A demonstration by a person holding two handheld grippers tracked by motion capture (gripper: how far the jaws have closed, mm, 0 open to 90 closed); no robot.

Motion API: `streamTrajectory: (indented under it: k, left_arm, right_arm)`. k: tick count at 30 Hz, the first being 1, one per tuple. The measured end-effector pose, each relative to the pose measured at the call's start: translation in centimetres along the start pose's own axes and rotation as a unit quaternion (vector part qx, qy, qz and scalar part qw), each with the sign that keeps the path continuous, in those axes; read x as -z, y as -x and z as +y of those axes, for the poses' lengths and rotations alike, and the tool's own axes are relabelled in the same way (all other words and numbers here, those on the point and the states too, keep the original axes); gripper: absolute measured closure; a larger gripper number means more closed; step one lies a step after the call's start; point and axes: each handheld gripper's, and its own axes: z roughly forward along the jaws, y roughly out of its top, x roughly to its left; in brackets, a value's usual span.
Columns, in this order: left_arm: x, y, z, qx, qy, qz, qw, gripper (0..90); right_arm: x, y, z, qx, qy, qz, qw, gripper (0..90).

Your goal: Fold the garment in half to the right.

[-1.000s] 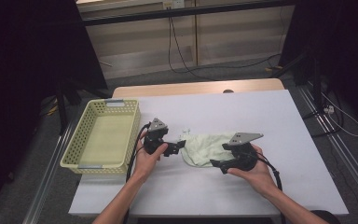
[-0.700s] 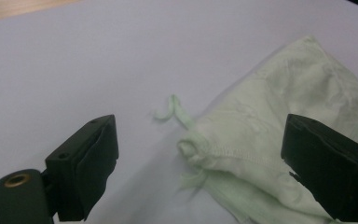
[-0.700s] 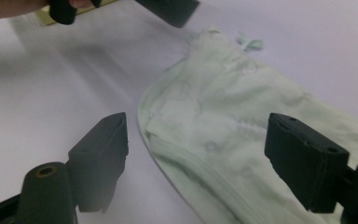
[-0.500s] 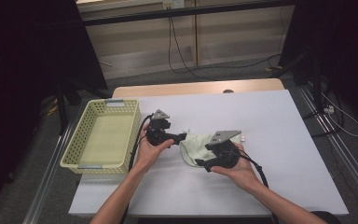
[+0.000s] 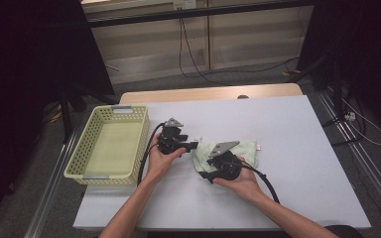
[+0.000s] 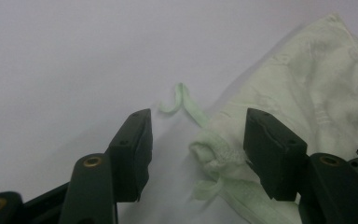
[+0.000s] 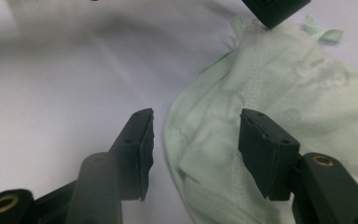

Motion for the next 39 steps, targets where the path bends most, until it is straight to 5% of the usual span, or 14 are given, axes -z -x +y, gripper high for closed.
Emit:
streamTrajectory:
  k: [5,19,22,26,29,39]
  left_arm:
    - [-0.5,0.0,-0.1,0.004,-0.01,-0.018,0.9998,50.1]
    - [-1.5,0.2,-1.0,0.013,-0.022,-0.021,0.9994,58.5]
    - [-1.5,0.4,-1.2,0.023,-0.017,-0.036,0.9989,72.1]
    - [-1.4,0.7,-1.1,0.02,-0.011,-0.029,0.9993,76.6]
    - [-1.4,0.6,-1.0,0.026,-0.006,-0.025,0.9993,77.2]
    - [-1.3,0.4,-1.2,0.046,0.007,-0.024,0.9986,77.3]
  right_arm:
    - [-0.3,-0.4,-0.1,0.011,-0.002,0.0,0.9999,47.7]
    - [-0.6,-1.0,-0.2,0.01,-0.013,-0.003,0.9999,48.9]
    - [-0.6,-1.1,-0.2,0.014,-0.013,-0.01,0.9998,49.9]
    - [-0.6,-1.2,-0.2,0.007,-0.014,-0.02,0.9997,54.2]
    - [-0.3,-1.2,-0.2,0.008,-0.011,-0.039,0.9992,59.0]
    - [-0.4,-1.3,-0.2,0.008,-0.018,-0.044,0.9988,64.2]
